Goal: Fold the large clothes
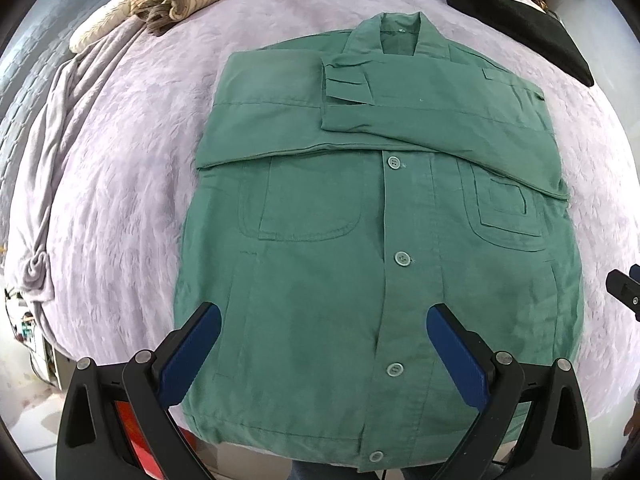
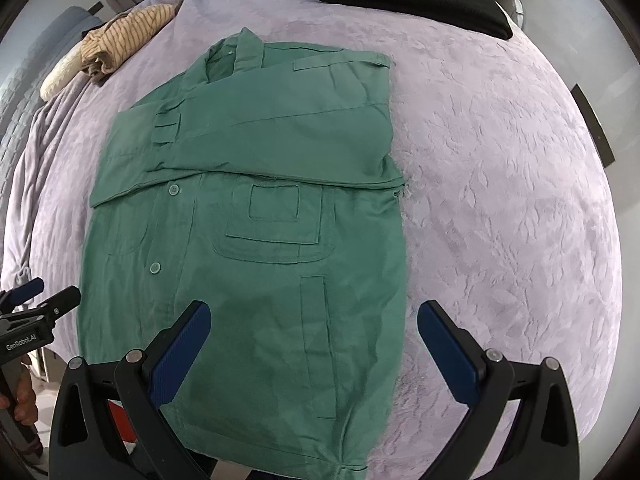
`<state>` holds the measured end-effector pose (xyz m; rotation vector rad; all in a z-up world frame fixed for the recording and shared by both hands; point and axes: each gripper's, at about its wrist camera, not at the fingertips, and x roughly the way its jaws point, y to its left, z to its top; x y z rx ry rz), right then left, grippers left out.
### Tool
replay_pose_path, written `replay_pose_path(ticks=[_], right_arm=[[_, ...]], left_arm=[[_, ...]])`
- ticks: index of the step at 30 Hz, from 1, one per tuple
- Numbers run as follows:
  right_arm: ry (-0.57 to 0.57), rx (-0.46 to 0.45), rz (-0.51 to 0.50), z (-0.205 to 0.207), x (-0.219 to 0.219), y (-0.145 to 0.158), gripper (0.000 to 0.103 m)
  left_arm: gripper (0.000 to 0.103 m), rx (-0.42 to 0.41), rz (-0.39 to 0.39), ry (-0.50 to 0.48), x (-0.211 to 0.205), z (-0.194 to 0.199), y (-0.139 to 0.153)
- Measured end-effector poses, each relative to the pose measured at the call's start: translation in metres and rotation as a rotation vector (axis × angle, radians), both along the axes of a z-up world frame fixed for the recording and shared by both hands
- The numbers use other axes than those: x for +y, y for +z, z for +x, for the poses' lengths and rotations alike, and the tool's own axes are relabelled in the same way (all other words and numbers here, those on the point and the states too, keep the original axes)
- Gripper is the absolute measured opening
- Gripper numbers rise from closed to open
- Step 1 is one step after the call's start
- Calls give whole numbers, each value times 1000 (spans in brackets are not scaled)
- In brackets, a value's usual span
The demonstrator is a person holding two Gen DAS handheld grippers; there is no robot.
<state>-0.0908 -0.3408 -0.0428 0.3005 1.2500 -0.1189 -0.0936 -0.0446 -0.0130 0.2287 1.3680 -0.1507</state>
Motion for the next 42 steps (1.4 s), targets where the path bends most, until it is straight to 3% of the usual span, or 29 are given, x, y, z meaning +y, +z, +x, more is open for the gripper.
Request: replay_pose_path(ticks=[9,20,32,38,40,42], right_arm=[[77,3,3,-6,-3,-2,103],[50,0,52,-16,2,-5,103],[-68,72,238,-63,14,-55,103],[-255,98,331,-109,0,-81,103],[-336,106,343,-127,-11,-90,100],[-408,116,369,-143,-21,-99,76]], left_arm=[[103,4,8,65,2,-24,3],[103,1,-4,36,6,-31,1],[103,94,-21,31,73,-53,-54],[103,118,-44,67,128,-61,-72],[103,125,-50,83,147,-62,-79],[103,136,-64,103,164,-61,-85]])
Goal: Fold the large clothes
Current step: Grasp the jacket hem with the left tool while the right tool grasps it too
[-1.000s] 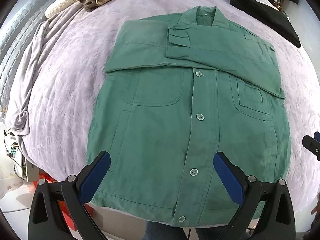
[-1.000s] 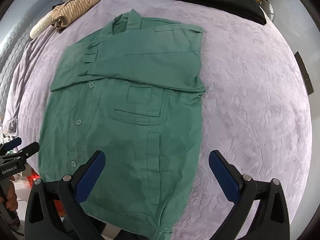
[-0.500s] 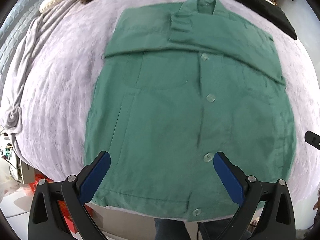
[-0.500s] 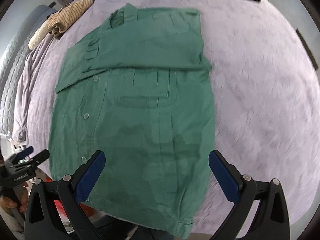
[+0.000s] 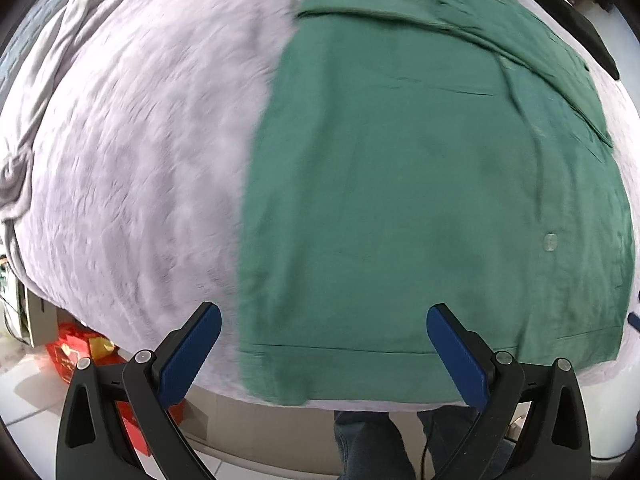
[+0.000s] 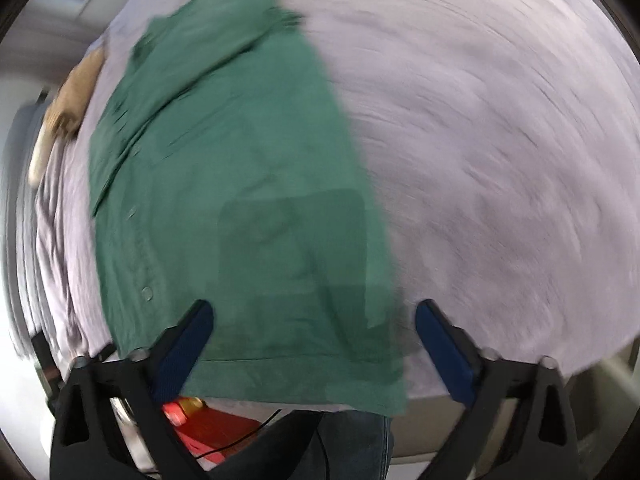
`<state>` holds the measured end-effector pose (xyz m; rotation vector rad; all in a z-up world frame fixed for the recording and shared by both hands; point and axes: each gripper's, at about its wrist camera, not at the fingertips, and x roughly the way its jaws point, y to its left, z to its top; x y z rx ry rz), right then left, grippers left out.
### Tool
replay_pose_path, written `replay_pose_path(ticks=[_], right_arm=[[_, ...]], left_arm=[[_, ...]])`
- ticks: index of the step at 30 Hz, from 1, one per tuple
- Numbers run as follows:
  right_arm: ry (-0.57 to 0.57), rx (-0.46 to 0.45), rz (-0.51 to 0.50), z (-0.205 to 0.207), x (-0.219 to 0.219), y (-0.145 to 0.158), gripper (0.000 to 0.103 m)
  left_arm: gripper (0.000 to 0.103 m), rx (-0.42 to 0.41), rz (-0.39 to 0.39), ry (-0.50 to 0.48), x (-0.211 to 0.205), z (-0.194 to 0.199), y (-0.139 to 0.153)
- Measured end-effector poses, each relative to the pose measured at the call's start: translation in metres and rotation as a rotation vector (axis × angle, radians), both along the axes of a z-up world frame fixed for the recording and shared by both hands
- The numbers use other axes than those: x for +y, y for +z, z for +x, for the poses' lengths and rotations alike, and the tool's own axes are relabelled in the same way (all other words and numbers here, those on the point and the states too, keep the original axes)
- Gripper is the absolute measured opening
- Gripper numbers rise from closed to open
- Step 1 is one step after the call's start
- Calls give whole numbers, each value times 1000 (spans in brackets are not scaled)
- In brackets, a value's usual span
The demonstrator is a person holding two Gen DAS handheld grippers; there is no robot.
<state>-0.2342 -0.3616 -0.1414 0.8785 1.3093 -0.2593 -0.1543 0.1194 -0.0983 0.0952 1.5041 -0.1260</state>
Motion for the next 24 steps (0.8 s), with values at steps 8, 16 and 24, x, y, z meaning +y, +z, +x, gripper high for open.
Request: replay_pose_path(ticks=[8,16,24], right_arm=[[-90,-20,187,-41,-5,-40,73],[-109,-164,381,-30,17,-38,74],[-155,-142,386,-29,28,-47,74]], left_arm=[[103,119,-159,92,47,2,-34],[103,166,-260,63,35,-4,-41],[78,133,-228,12,19,-17,-37]])
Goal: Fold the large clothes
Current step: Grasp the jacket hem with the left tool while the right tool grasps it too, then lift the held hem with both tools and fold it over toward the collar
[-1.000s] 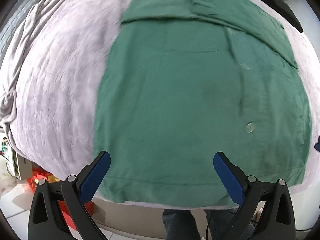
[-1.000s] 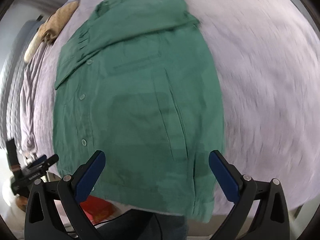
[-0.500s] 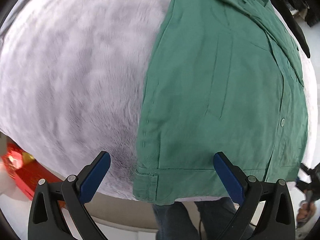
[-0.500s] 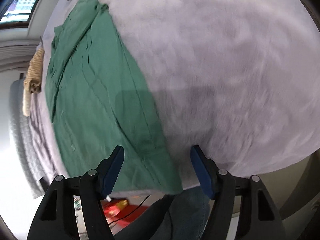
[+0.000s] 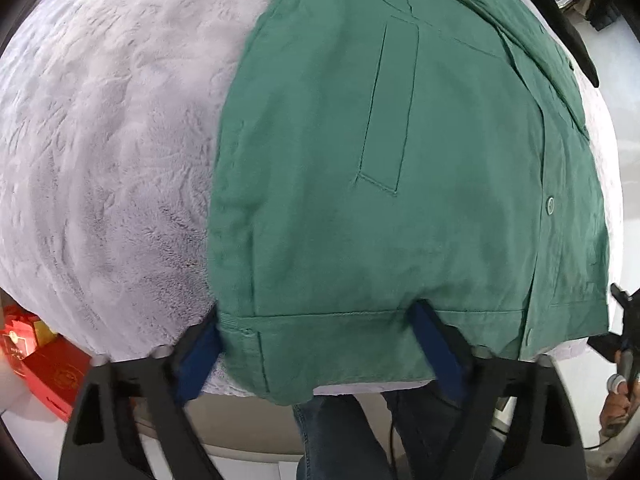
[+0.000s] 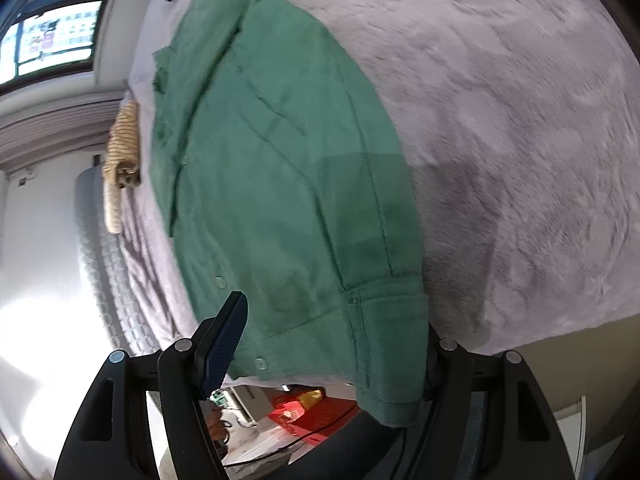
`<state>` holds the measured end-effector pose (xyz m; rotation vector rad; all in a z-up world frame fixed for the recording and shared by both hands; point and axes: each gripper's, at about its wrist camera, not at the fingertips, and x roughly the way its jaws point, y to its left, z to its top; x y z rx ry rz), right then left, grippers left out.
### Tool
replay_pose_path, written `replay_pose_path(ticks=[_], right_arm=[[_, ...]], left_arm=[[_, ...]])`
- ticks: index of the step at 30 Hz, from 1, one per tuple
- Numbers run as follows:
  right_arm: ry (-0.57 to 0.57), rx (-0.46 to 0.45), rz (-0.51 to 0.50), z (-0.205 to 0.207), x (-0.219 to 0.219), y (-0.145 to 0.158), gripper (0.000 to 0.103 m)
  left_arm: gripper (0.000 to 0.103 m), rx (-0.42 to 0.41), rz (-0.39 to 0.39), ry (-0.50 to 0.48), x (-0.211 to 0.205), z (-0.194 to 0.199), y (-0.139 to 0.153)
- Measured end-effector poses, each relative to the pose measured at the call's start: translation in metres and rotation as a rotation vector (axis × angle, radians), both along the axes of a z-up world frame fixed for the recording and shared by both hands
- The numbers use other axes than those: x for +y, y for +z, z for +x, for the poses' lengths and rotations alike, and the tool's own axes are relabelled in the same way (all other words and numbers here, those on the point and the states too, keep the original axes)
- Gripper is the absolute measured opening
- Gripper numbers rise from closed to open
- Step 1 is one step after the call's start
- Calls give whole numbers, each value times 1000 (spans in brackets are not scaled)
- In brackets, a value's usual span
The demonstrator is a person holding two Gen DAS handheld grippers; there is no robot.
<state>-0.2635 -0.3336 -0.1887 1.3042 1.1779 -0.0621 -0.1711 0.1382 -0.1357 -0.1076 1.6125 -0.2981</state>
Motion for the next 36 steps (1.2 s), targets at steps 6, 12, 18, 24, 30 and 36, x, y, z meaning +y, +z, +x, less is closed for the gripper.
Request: replay_pose_path(ticks=[6,12,18,24,30,36], right_arm=[[-29,30,-17,-8,11,-6,6],[-88,-182,143,6,-2,28,6],[-65,-339,166,76,-23,80,6],[1,-475,163,190,-47,127,6],[38,-462,104,308,-78,134,6],[17,-327,29,388,-100,87,6]], left_arm=[[26,1,-177,-15,1,-1,27],[26,-49,-373,59,15,16,81],[26,-154,-450,171,21,80,132],[26,-317,-436,228,5,158,176],[26,-383,-387,223,-20,254,164],[26,-322,-298,164,-58,333,92]])
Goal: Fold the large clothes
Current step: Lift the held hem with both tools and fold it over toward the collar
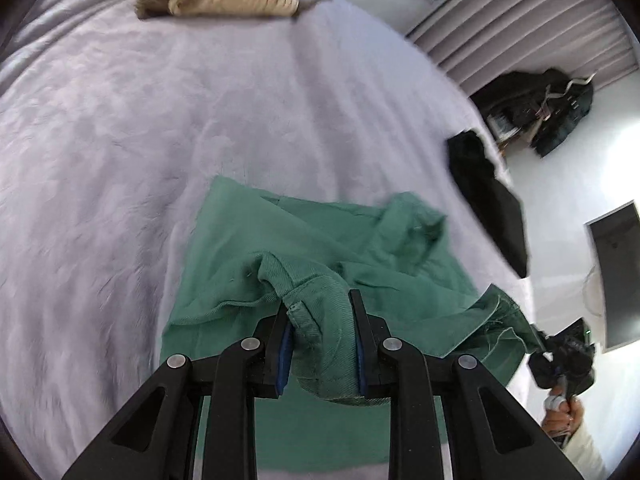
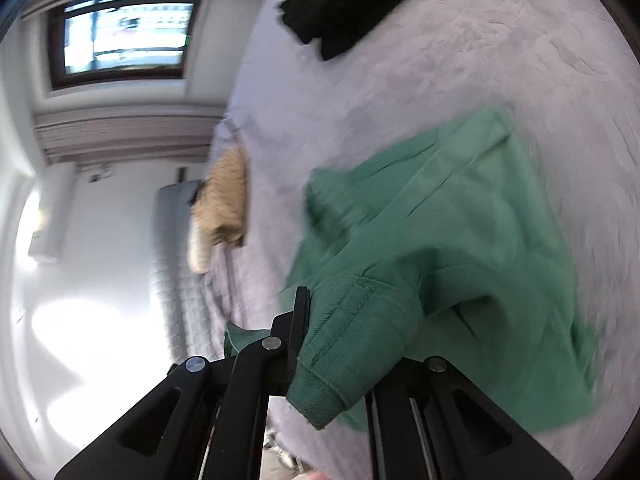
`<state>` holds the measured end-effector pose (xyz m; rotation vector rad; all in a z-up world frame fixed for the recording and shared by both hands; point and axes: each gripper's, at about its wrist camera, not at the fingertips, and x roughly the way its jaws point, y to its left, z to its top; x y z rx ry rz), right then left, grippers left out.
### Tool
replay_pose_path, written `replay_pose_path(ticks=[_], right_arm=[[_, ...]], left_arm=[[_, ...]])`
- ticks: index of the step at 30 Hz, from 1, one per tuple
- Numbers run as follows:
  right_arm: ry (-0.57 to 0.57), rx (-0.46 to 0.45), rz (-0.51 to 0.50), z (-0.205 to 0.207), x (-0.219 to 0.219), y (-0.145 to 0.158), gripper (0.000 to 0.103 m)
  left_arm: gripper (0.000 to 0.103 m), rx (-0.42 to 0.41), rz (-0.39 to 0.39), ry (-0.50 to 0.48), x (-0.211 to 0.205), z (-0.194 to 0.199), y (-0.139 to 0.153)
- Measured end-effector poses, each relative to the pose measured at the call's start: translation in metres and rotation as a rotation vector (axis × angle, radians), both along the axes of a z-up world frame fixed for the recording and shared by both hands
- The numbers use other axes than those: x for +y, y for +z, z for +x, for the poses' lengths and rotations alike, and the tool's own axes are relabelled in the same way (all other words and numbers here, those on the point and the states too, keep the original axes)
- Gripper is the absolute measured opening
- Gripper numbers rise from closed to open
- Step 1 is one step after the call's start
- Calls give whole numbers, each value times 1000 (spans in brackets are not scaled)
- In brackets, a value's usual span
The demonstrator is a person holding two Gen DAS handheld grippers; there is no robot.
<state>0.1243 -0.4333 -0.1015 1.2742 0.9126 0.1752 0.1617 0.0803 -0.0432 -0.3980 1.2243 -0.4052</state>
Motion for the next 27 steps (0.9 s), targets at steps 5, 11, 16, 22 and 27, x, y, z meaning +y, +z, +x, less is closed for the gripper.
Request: replay_pose_path(ticks=[5,11,16,22,27], right_arm=[[-26,56,-25,15,-2,-31,8],[-45,93,-61,28,-10,-35,57],[-64,38,-168,20,-21,-8,88],[-7,200,-458,21,-17,-11,83],[110,320,-587,32,2,-43,25]], left_arm=[[28,40,87,-21,-17,26,-33],[85,-49,207,60,-3,34,-18],[85,-84,273,40,4,43,-10],[85,-20,348,-21,-13,51,-47],[31,57,393,-46,-22,61,-89]])
